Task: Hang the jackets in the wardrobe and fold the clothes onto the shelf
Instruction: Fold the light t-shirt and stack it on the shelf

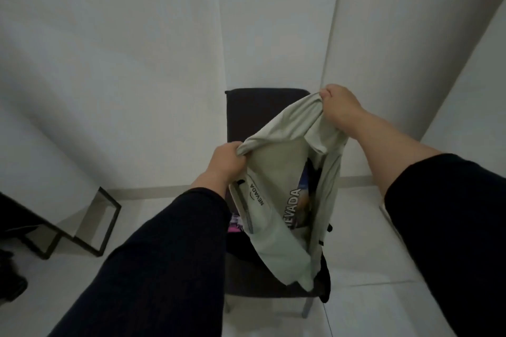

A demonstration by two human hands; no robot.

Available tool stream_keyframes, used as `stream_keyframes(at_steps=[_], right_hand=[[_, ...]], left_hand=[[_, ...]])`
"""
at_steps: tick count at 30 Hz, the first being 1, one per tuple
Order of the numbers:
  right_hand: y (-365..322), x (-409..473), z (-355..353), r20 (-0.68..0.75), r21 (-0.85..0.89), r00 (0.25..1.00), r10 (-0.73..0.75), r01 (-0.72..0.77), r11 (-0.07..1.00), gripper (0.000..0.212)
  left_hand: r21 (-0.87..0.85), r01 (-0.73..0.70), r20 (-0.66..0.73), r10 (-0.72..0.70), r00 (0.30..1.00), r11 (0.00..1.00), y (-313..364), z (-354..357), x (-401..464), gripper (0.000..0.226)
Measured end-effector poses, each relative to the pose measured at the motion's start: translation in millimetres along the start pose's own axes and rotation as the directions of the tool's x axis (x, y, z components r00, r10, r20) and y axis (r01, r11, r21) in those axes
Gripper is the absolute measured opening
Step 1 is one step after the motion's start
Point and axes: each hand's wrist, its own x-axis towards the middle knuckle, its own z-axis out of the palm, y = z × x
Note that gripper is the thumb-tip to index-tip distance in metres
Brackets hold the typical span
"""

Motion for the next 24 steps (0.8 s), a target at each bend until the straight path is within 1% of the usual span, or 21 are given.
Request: stream_keyframes(at_steps=[1,2,3,4,6,7,8,9,10,12,13,14,16,17,20,21,23,24], right_hand=[[-2,-2,-7,0.001,0.048,1.0,0.003,-0.003,0.999,0.024],[-4,-5,-12,0.037,0.105,0.999,0.004,-0.008,0.994,0.025],[-8,-10,-16,0.106,0.151,0.994,0.0,-0.016,0.988,0.03],[-13,-16,-17,0.191,0.166,0.981,-0.004,-0.028,0.986,0.04],[-25,-27,-19,0.35,0.121,0.937,0.011,-0.056,0.991,0.069],[-30,-31,-18,0.403,0.089,0.915,0.02,-0.061,0.994,0.08],[-33,-33,-15,0.43,0.057,0.902,0.028,-0.058,0.997,0.084],[-33,-33,-9,0.423,0.041,0.906,0.031,-0.053,0.998,0.08],[-32,-31,-3,0.381,0.058,0.924,0.023,-0.049,0.997,0.065],[-29,-26,3,0.228,0.147,0.974,0.012,-0.047,0.988,0.028],[-28,-24,1,0.167,0.167,0.986,0.005,-0.034,0.985,0.016],[-28,-23,-3,0.139,0.16,0.99,-0.007,-0.016,0.987,0.013],[-29,-20,-12,0.092,0.18,0.995,-0.029,0.012,0.984,0.023],[-30,-20,-15,0.064,0.204,0.997,-0.035,0.021,0.979,0.023],[-42,-19,-15,0.012,0.278,0.998,-0.066,0.06,0.959,0.021],[-45,-18,-14,0.015,0.322,0.997,-0.072,0.063,0.945,0.018],[-50,-19,-14,0.099,0.422,0.993,-0.061,0.013,0.906,0.009],[-53,-20,-15,0.154,0.452,0.986,-0.064,-0.013,0.892,0.012]], left_hand=[[-0.032,-0.002,-0.044,0.001,0.999,0.999,7,-9,4,0.023],[-0.061,-0.024,-0.077,0.019,0.997,0.998,18,-19,10,0.023],[-0.083,-0.064,-0.099,0.055,0.994,0.994,32,-29,15,0.023],[-0.1,-0.111,-0.109,0.1,0.989,0.989,48,-39,20,0.023],[-0.109,-0.214,-0.09,0.205,0.975,0.971,79,-56,24,0.02],[-0.104,-0.257,-0.082,0.249,0.965,0.961,93,-62,25,0.018],[-0.101,-0.287,-0.085,0.279,0.957,0.953,103,-68,26,0.016],[-0.097,-0.308,-0.097,0.299,0.949,0.947,111,-73,26,0.015],[-0.091,-0.324,-0.116,0.313,0.943,0.942,116,-78,28,0.015],[-0.08,-0.358,-0.162,0.342,0.926,0.93,118,-86,32,0.012],[-0.072,-0.373,-0.183,0.355,0.917,0.925,116,-90,34,0.011],[-0.062,-0.377,-0.2,0.359,0.912,0.924,111,-93,37,0.01],[-0.062,-0.366,-0.229,0.344,0.911,0.929,99,-96,43,0.008],[-0.089,-0.36,-0.247,0.33,0.911,0.929,94,-96,44,0.008],[-0.247,-0.364,-0.29,0.29,0.912,0.898,96,-96,47,0.01],[-0.29,-0.37,-0.284,0.29,0.914,0.883,101,-97,46,0.009],[-0.371,-0.37,-0.236,0.299,0.925,0.852,109,-101,46,0.009],[-0.41,-0.363,-0.199,0.307,0.931,0.837,112,-103,45,0.01]])
